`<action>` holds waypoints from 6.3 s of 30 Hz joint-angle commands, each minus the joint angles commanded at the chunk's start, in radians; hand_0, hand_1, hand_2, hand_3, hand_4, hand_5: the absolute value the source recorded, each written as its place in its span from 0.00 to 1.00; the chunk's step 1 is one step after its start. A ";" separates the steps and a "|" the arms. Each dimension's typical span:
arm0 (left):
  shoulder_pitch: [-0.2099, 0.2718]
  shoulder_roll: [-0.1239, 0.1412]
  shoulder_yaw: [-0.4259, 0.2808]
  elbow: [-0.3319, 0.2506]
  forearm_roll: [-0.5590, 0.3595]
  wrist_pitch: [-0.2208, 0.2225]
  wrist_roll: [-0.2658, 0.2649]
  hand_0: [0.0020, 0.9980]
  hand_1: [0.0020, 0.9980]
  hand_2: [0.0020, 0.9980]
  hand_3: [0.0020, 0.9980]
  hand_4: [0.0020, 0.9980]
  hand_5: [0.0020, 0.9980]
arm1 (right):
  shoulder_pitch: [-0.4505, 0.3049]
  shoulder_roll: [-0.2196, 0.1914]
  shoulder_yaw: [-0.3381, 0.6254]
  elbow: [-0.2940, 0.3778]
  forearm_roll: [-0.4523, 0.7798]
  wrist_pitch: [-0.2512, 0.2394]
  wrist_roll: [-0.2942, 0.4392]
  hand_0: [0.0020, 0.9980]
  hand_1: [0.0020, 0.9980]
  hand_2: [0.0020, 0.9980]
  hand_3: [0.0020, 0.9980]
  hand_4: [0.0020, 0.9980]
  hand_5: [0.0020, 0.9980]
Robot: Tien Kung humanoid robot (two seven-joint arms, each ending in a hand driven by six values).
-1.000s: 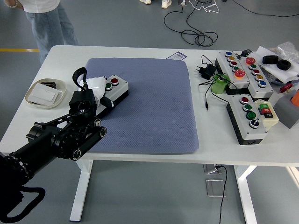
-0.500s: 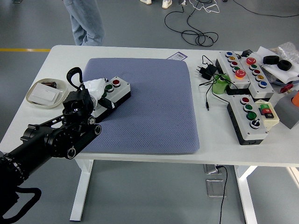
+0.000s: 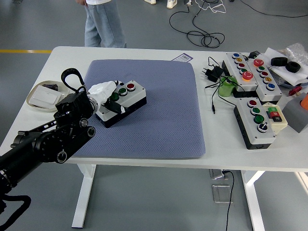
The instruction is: Pick up the button,place it on the desk,press the button,press the button
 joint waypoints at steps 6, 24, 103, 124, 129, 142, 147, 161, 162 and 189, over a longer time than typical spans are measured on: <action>0.006 0.052 0.031 -0.051 -0.004 0.026 -0.157 0.27 0.20 0.20 0.24 0.44 0.00 | -0.001 0.001 0.001 0.000 0.000 0.000 -0.001 0.64 0.51 0.55 0.59 0.24 0.34; -0.001 0.138 0.177 -0.098 0.076 0.119 -0.532 0.27 0.20 0.20 0.24 0.42 0.00 | 0.000 0.004 -0.001 0.000 -0.003 -0.001 -0.005 0.64 0.51 0.55 0.59 0.24 0.34; -0.015 0.113 0.184 -0.021 0.041 0.015 -0.494 0.78 0.83 0.88 0.85 0.69 0.02 | 0.001 0.002 -0.002 0.000 -0.009 0.003 -0.005 0.64 0.51 0.55 0.59 0.24 0.34; 0.102 0.167 -0.152 -0.366 0.115 -0.193 -0.374 0.94 0.92 0.95 0.93 0.69 0.00 | -0.003 0.003 0.007 0.000 -0.014 0.003 -0.003 0.64 0.51 0.55 0.59 0.24 0.34; 0.147 0.178 -0.208 -0.503 0.233 -0.160 -0.237 0.73 0.74 0.78 0.91 0.65 0.00 | -0.005 0.003 0.008 0.000 -0.012 0.003 -0.002 0.64 0.51 0.55 0.59 0.24 0.34; 0.159 0.185 -0.181 -0.622 0.252 -0.235 -0.017 0.07 0.06 0.10 0.86 0.57 0.00 | -0.006 0.005 0.009 0.000 -0.013 0.001 -0.003 0.64 0.51 0.55 0.59 0.24 0.34; 0.153 0.192 -0.150 -0.628 0.205 -0.268 0.020 0.01 0.00 0.03 0.82 0.47 0.00 | -0.003 0.004 0.008 0.000 -0.010 0.002 -0.002 0.64 0.51 0.55 0.59 0.24 0.34; 0.129 0.177 -0.048 -0.587 0.167 -0.289 0.028 0.02 0.00 0.02 0.82 0.37 0.00 | 0.000 0.004 0.007 0.000 -0.011 0.002 -0.001 0.64 0.51 0.55 0.59 0.24 0.34; 0.128 0.178 -0.047 -0.586 0.166 -0.291 0.028 0.02 0.00 0.02 0.82 0.37 0.00 | 0.000 0.004 0.007 0.000 -0.010 0.002 -0.001 0.64 0.51 0.55 0.59 0.24 0.34; 0.128 0.181 -0.005 -0.531 0.175 -0.297 0.035 0.02 0.00 0.02 0.79 0.37 0.00 | 0.002 0.003 0.009 0.000 -0.012 0.002 0.000 0.64 0.51 0.55 0.59 0.24 0.34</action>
